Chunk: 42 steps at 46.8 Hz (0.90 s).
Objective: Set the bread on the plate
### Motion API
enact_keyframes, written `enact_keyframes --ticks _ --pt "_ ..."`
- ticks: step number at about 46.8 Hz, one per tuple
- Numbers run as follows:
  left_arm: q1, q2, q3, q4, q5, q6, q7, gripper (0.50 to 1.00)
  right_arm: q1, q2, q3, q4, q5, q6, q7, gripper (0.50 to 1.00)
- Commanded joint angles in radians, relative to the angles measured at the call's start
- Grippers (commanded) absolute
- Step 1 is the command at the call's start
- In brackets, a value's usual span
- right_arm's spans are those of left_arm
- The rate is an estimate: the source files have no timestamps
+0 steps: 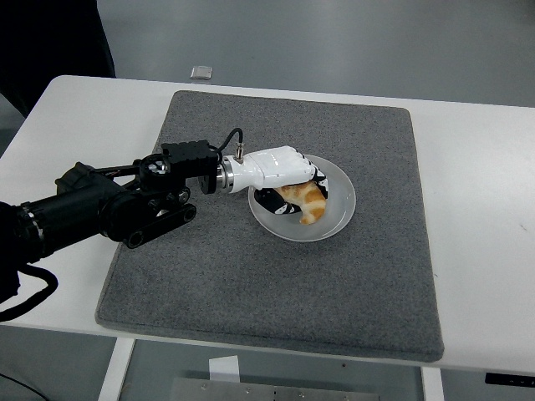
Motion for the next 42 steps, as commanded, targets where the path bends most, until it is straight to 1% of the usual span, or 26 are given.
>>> enact_keyframes --ticks 1,3,4,5,9,20,24,29,38,42 --pt "-0.001 0.001 -0.002 -0.006 -0.004 -0.001 0.000 0.857 0.000 0.000 0.000 0.000 -0.002 0.000 0.000 0.952" --pt "-0.001 0.001 -0.002 -0.008 -0.007 0.000 0.000 0.895 -0.001 0.000 0.000 0.000 0.000 0.000 0.000 0.952" --pt "-0.001 0.003 -0.003 -0.009 -0.012 0.000 0.000 0.925 0.000 0.000 0.000 0.000 0.000 0.000 0.000 0.952" --pt "-0.001 0.004 -0.003 -0.009 -0.018 0.000 0.000 0.945 0.000 0.000 0.000 0.000 0.000 0.000 0.000 0.952" --pt "-0.003 0.006 -0.003 -0.011 -0.045 0.000 0.000 0.990 0.000 0.000 0.000 0.000 0.000 0.000 0.000 0.952" --pt "-0.009 0.013 -0.012 -0.024 -0.081 -0.003 -0.003 0.996 0.000 0.000 0.000 0.000 0.000 0.000 0.000 0.952" --pt "-0.015 0.030 -0.017 -0.058 -0.153 -0.011 -0.002 0.996 0.000 0.000 0.000 0.000 0.000 0.000 0.000 0.952" --pt "-0.043 0.069 -0.015 -0.080 -0.300 -0.026 -0.002 0.999 -0.001 0.000 0.000 0.000 0.000 0.000 0.000 0.952" --pt "-0.109 0.125 -0.017 -0.083 -0.579 -0.119 -0.002 0.999 -0.001 0.000 0.001 0.000 0.000 0.000 0.000 0.952" --pt "-0.155 0.165 -0.018 -0.083 -0.696 -0.179 0.000 0.996 0.000 0.000 0.000 0.000 -0.002 0.000 0.000 0.952"
